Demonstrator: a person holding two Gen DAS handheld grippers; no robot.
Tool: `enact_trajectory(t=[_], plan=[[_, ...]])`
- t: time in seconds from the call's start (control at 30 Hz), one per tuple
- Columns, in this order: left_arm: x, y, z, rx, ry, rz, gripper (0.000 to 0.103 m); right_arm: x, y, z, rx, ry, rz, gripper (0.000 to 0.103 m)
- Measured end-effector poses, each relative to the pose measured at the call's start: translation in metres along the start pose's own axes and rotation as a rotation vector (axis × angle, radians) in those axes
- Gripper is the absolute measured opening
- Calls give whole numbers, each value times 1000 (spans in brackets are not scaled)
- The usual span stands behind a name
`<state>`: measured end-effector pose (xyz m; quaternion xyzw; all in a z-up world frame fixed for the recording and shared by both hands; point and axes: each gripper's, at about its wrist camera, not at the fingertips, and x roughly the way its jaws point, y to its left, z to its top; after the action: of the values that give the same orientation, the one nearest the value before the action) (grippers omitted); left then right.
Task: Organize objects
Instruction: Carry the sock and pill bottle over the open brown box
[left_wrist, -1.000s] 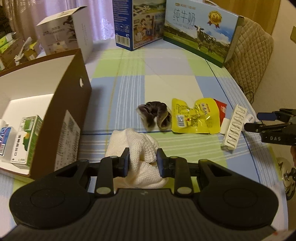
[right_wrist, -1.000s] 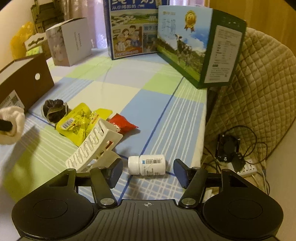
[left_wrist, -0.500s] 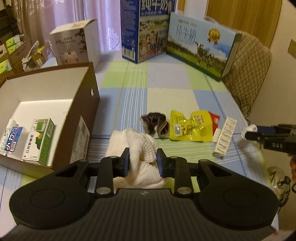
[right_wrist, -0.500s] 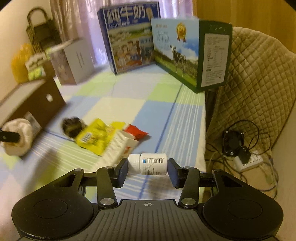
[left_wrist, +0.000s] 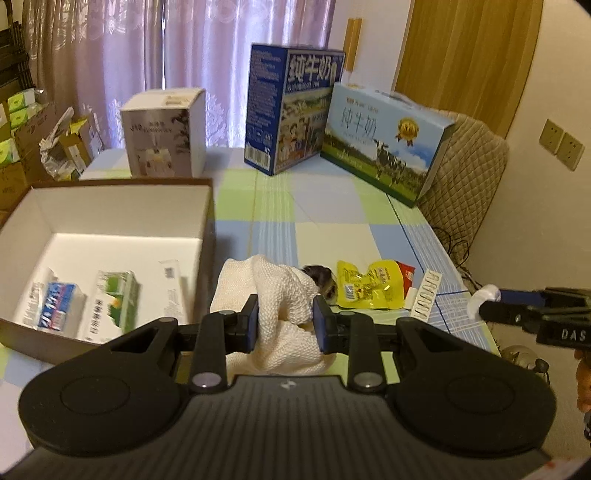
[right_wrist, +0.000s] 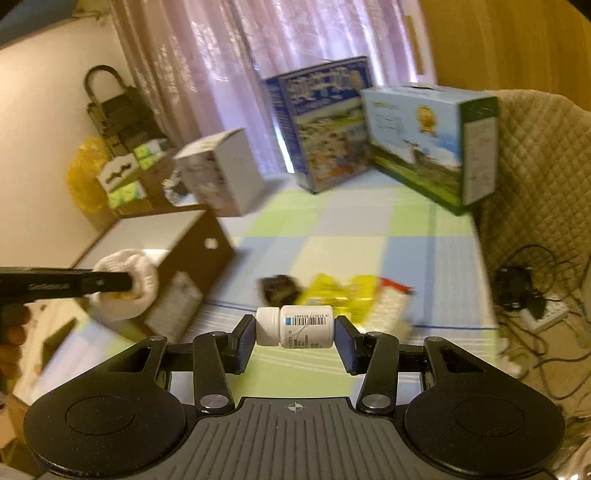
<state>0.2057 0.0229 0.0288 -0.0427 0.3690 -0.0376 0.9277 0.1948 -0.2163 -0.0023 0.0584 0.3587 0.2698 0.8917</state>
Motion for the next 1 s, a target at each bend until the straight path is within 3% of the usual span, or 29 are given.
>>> enact_trajectory(t=[0.27,0.57,0.8,1.0], plan=[[-38,84,10,-22,-44,31,25,33,98,1,0,8,91,43],[-52,189,12,-51,-51,104,25,105,190,12,-51,24,153,43],[-28,243,24,-46,-12,104,25,168,229,27,-65,60,80,43],[9,264,35,-34,47,73,25,212,239,44,-46,83,17,43]])
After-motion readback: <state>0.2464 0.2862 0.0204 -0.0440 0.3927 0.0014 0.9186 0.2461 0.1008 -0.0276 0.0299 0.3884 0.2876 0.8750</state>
